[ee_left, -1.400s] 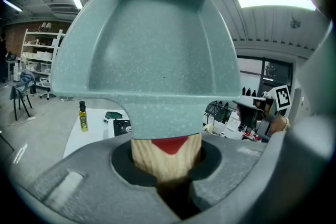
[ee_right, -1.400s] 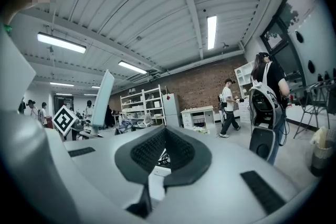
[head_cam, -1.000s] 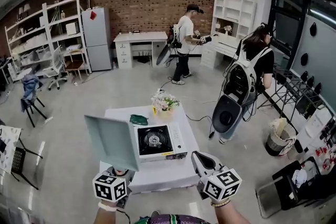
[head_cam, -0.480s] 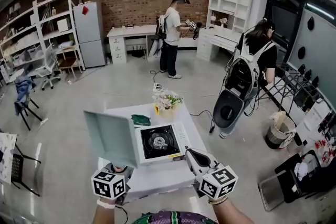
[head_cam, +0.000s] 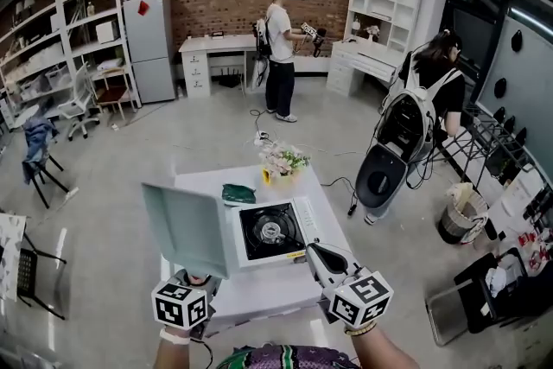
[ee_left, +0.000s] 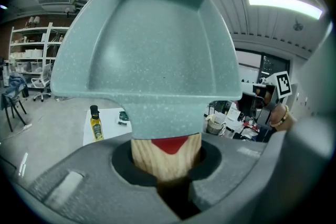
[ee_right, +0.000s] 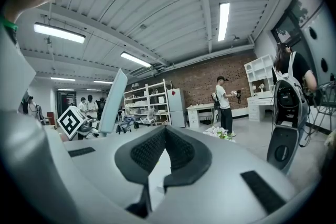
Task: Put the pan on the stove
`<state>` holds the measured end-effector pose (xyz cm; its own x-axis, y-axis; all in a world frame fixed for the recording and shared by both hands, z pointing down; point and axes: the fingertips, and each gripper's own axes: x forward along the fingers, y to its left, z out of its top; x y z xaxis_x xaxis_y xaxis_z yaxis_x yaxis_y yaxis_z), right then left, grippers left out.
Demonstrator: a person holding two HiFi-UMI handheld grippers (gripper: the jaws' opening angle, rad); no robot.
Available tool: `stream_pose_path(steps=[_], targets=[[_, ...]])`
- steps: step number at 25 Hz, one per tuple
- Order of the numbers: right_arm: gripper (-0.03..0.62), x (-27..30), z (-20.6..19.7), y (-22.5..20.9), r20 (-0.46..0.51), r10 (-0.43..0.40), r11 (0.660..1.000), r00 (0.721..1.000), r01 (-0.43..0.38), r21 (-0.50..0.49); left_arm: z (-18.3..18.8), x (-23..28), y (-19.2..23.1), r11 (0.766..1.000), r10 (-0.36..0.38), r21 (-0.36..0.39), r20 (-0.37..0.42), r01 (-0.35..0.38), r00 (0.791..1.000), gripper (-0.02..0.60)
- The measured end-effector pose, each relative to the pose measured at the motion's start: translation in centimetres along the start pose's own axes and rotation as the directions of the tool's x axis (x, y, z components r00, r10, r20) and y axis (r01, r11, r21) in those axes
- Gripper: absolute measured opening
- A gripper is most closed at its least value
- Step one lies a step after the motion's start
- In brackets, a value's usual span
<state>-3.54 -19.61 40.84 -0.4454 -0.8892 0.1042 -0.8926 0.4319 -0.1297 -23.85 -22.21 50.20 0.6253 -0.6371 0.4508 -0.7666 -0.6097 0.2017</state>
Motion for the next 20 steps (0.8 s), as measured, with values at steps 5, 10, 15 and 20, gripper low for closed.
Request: stream_pose_path(steps=[5,10,15,20], targets=[[0.000,0.3,-0.8,0.3,-0.029,-0.006,1.000,1.000,0.006,-0.002,-1.3,0.3,0.9,1.000,-0.013,-0.015,-0.024,0.013,1.000,0.095],[0.000,0.5,-1.4,-0.2,-0.046,0.000,1.000,0.999,0.000,0.003,-1.5,1.1,1.3,0.999,-0.009,-0.033,-0.036,0.008,0.999,0.095],[0.000,1.1,-1.1,-2.4,-0.033,-0.007,1.000,0.999,0.008,0.019,-0.8,1.7,1.1,1.000,-0.002,-0.013,-0.043,0.001,0.999,0.095],[0.000,2.9,-0.4,-5.2,-0.003,0.017,0.999,1.000,-0.017,0.027,0.1,3.6,0.6,1.000,-0.008,-0.021,-0.036,0.008,0.999,0.095]])
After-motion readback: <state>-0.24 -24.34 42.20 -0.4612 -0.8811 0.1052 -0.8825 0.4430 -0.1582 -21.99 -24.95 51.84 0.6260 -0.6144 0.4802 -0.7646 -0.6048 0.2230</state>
